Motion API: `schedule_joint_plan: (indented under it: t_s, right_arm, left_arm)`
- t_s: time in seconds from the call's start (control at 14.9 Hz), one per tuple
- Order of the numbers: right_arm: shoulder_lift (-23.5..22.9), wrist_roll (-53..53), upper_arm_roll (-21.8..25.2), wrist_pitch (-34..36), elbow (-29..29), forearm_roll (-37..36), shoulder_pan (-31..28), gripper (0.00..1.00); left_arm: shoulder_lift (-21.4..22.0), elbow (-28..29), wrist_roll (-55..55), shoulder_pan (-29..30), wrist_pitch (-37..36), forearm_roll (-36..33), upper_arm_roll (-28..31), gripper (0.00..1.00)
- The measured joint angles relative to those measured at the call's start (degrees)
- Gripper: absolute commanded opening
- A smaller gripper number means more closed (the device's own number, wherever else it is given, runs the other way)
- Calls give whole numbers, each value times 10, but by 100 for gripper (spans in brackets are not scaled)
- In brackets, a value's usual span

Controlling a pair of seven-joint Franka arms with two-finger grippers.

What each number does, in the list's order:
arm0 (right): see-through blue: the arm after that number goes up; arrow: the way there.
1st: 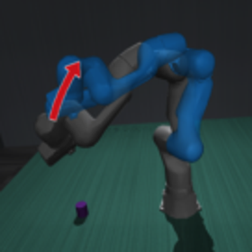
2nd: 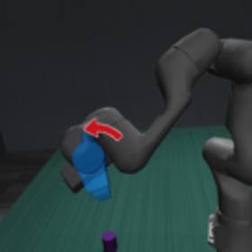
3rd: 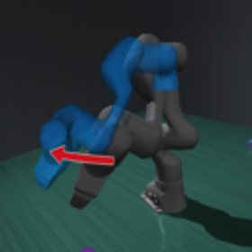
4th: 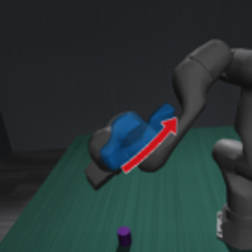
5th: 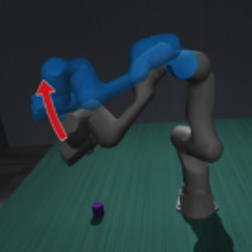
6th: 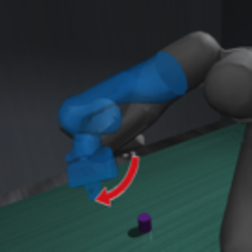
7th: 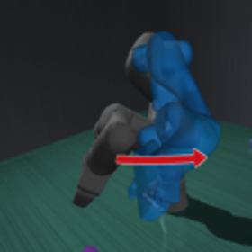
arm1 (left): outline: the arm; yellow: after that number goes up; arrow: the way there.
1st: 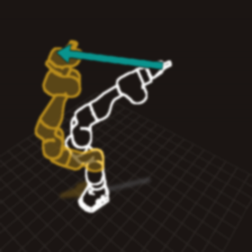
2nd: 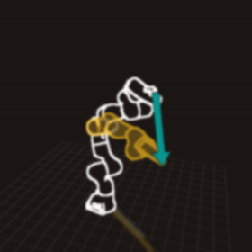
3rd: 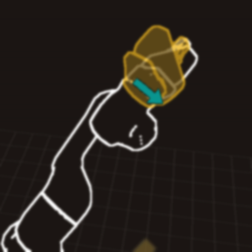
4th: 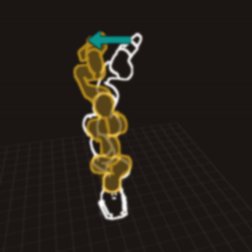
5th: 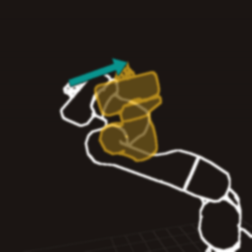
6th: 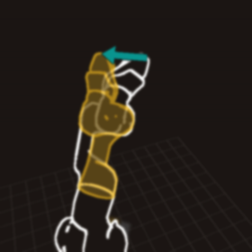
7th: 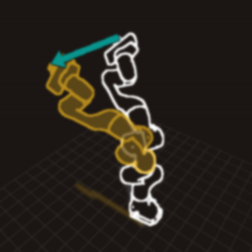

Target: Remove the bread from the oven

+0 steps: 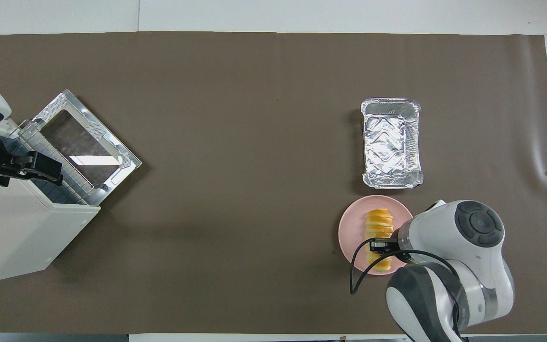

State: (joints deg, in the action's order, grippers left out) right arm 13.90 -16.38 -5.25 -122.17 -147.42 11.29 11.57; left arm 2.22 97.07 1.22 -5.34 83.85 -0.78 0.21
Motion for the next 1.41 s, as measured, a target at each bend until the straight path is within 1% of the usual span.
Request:
schedule_joint_plan:
  t_s: [0.13, 0.27, 0.34, 0.47, 0.54, 0.67, 0.87, 1.01, 1.21, 1.41]
  right_arm:
    - [0, 0, 0, -1, 5, 0, 0, 100]
    - [0, 0, 2, 14, 34, 1, -2, 100]
    - [0, 0, 4, 38, 61, 1, -8, 100]
    - [-4, 0, 5, 103, 138, -4, -36, 100]
    - [-9, 1, 6, 127, 177, -19, -51, 100]
    - [-19, 4, 8, 147, 235, -66, -65, 100]
    - [-34, 5, 8, 159, 292, -91, -68, 100]
    - [-42, 16, 8, 198, 342, -95, -81, 100]
    - [-57, 66, 9, 256, 421, -108, -113, 100]
    - [-67, 87, 13, 284, 466, -115, -131, 100]
  left_arm:
    - [0, 0, 0, 0, 0, 0, 0, 100]
    - [0, 0, 0, 0, 0, 0, 0, 100]
    - [0, 0, 0, 0, 0, 0, 0, 100]
    - [0, 0, 0, 0, 0, 0, 0, 100]
    - [0, 0, 0, 0, 0, 0, 0, 100]
    - [0, 0, 0, 0, 0, 0, 0, 100]
    - [0, 0, 0, 0, 0, 0, 0, 100]
    - [0, 0, 0, 0, 0, 0, 0, 100]
    - [0, 0, 0, 0, 0, 0, 0, 100]
    - [0, 0, 0, 0, 0, 0, 0, 100]
